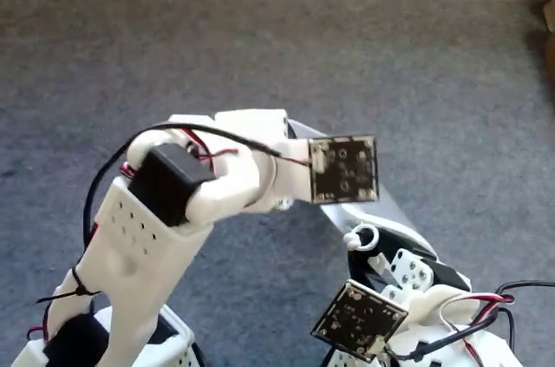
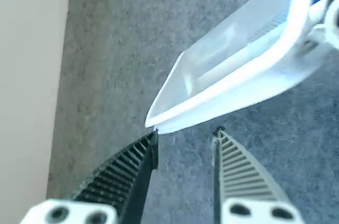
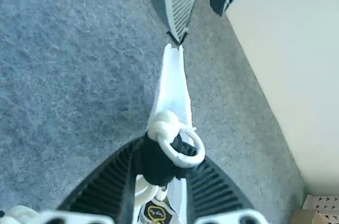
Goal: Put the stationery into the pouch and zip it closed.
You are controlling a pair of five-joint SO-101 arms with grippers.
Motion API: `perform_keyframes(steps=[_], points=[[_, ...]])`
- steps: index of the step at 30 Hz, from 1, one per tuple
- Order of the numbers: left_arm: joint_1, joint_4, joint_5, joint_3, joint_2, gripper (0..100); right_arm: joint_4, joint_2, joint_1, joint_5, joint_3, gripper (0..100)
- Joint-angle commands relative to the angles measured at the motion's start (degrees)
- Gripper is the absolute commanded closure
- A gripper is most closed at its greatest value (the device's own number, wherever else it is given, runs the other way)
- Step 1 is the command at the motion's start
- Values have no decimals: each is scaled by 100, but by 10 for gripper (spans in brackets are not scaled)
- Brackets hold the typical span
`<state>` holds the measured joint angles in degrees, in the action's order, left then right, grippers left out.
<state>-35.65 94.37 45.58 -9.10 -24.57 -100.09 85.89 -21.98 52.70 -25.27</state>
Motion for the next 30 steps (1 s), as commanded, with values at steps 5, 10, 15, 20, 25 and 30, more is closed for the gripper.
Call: perform_keyframes(steps=[5,10,15,20,25,30], points=[[-840,35,545,681,-1191,823,136,13,48,448,321,993],[-1051,-132,589,1569,-1842,800,136,13,48,440,321,993],[-1051,-1011,563,2369,-1982,785,215,13,-163,404,303,993],[-1059,-1521,554,2835,-1991,784,215,-13,-382,396,303,993],[-1253,-1582,554,3037,-2000,785,374,-13,-514,185,295,993],[-1182,-1556,554,2914,-2009,786,418,-22,-514,185,286,993]])
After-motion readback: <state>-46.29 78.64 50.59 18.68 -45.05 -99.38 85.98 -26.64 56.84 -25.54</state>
